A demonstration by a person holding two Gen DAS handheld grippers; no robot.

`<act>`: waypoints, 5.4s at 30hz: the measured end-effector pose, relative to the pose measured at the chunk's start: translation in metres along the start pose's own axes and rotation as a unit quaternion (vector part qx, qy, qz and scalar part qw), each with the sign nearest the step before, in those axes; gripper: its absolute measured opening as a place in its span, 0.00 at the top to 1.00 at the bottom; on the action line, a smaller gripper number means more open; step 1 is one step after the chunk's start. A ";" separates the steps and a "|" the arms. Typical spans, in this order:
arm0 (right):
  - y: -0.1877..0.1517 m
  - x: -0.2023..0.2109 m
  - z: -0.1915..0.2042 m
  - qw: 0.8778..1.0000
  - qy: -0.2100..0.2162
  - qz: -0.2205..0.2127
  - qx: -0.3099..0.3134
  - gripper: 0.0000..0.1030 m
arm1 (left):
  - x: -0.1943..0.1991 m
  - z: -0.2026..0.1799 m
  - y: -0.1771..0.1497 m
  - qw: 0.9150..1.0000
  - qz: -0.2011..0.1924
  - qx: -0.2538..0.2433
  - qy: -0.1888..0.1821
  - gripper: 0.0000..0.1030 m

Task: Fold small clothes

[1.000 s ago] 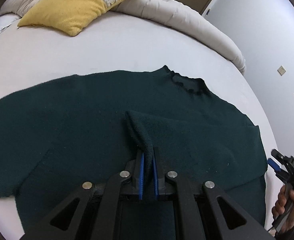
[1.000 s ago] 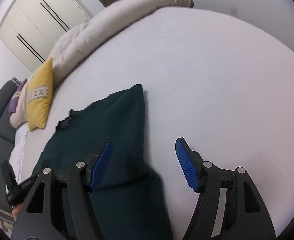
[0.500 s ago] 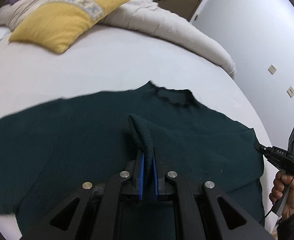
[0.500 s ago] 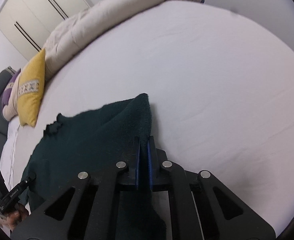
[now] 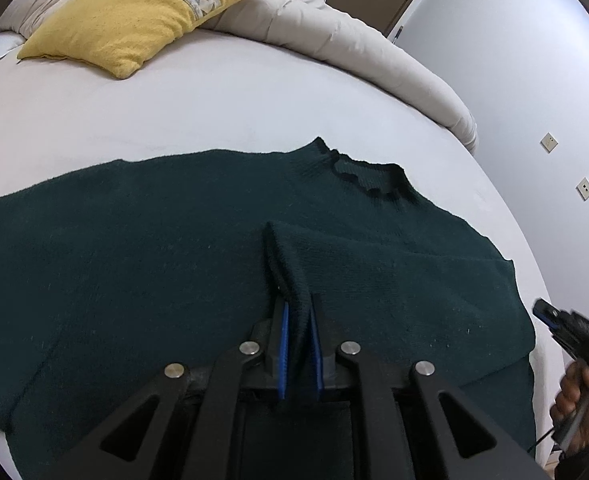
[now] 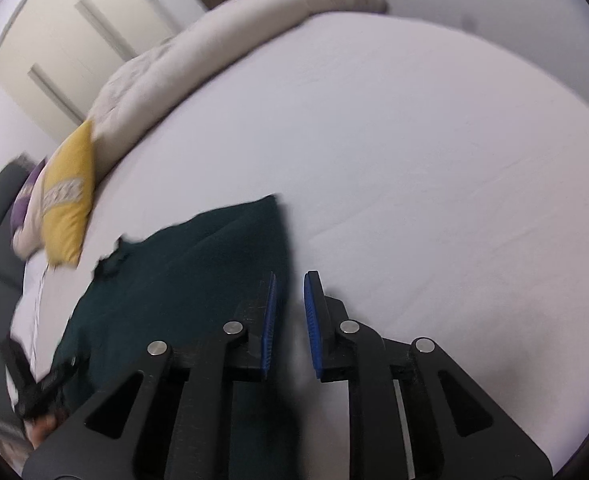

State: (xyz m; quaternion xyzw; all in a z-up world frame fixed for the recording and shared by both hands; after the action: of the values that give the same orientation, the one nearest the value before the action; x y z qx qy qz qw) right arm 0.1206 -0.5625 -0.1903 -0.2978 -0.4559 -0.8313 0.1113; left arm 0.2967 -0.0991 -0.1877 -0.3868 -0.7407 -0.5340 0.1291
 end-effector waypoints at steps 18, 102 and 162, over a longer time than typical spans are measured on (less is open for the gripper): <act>-0.032 0.070 0.038 0.997 -0.013 -0.051 0.051 0.74 | 0.147 0.091 0.015 0.992 -0.099 0.052 0.057 0.25; -0.074 -0.024 0.231 0.984 0.084 0.082 0.133 0.94 | 0.137 0.135 0.024 0.987 -0.095 0.060 0.119 0.28; -0.120 -0.033 0.141 0.990 0.085 0.108 0.013 0.94 | 0.081 0.121 -0.007 0.982 -0.023 -0.080 0.171 0.83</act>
State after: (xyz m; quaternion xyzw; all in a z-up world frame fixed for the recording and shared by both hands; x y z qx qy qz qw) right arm 0.1476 -0.3821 -0.2360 -0.2719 -0.4202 -0.8309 0.2430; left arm 0.2647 0.0432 -0.1913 -0.2815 -0.6715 -0.6525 0.2101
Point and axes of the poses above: each gripper's, at about its wrist camera, not at the fingertips, and x roughly against the way its jaws point, z to its left, y to its top, the point moved 9 cm from there along -x, roughly the way its jaws point, and after that the axes turned 13 degrees about -z, right-handed, at the moved point
